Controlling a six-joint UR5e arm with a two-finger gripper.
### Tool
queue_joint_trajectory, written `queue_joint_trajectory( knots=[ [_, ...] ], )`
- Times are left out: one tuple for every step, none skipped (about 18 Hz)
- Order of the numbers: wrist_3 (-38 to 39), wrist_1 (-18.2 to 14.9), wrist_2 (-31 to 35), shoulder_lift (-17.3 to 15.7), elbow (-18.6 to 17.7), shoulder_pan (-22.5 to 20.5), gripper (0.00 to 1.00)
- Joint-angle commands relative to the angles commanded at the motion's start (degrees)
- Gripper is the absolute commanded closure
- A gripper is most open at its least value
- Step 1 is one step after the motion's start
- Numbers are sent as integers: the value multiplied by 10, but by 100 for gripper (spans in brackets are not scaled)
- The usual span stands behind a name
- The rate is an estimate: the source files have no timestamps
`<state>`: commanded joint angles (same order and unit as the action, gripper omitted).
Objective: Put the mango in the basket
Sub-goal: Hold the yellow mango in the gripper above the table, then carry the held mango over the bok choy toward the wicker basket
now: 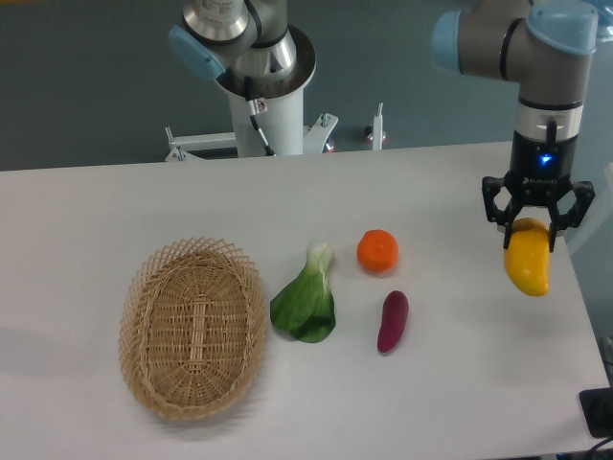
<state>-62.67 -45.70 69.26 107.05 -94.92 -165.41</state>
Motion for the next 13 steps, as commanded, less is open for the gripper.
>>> queue_joint_trajectory(
  knots=[
    [4, -1, 4, 0, -2, 9, 52],
    [12, -2, 5, -1, -5, 18, 52],
    [31, -3, 9, -3, -10, 27, 52],
    [52, -4, 17, -10, -11, 36, 52],
    [68, -4, 25, -11, -11, 49, 52],
    [92, -4, 45, -12, -11, 74, 52],
    [129, -4, 68, -12, -11, 101, 52],
    [159, -4, 83, -12, -11, 119, 52],
    [187, -4, 94, -12, -14, 135, 52],
    [210, -4, 99, -14, -20, 149, 52],
    [230, -3, 100, -20, -28, 159, 52],
    [254, -3, 99, -25, -38, 169, 52],
    [275, -3, 99, -31, -47, 180, 52]
  ],
)
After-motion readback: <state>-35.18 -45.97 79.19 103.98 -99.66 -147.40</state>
